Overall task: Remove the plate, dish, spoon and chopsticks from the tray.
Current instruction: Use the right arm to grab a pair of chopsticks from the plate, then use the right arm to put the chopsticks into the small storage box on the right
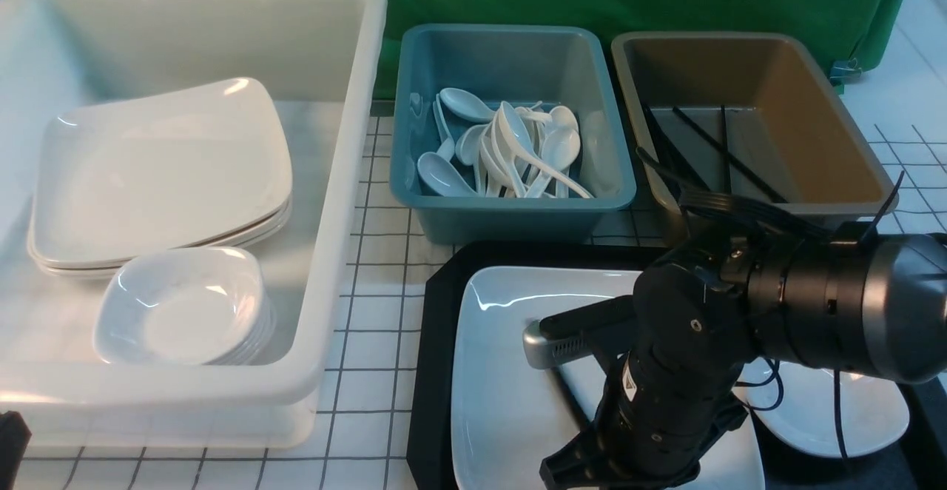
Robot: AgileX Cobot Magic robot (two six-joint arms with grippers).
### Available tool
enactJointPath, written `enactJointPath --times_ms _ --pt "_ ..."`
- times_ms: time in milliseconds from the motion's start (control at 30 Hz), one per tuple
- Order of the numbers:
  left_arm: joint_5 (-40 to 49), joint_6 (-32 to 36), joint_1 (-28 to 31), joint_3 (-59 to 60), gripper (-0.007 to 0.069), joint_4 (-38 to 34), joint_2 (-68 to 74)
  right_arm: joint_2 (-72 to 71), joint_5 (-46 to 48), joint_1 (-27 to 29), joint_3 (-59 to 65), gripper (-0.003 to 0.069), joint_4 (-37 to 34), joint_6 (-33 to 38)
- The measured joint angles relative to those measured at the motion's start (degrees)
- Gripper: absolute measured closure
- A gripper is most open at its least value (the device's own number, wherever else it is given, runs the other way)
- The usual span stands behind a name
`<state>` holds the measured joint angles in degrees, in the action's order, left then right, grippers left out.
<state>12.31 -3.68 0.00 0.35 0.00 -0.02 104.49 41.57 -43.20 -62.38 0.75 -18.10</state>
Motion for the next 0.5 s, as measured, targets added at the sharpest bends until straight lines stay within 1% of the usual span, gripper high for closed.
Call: enactJointPath --times_ms 200,400,467,500 --pt "0.00 0.00 0.00 0.00 0.0604 0.00 0.00 -4.28 3.34 0.00 0.00 0.0479 0.12 1.01" --pt "0.00 0.00 0.00 0.00 0.0604 0.00 0.00 -14.21 7.52 0.17 0.00 0.0479 1.17 2.31" --pt "0.00 0.00 0.00 0.00 0.0604 0.00 0.00 -17.25 8.02 1.40 -0.41 0.0479 1.68 2.90" --pt "0.00 0.00 0.00 0.00 0.0604 0.00 0.00 -18.41 8.25 2.99 -1.11 0.0479 1.75 3.63"
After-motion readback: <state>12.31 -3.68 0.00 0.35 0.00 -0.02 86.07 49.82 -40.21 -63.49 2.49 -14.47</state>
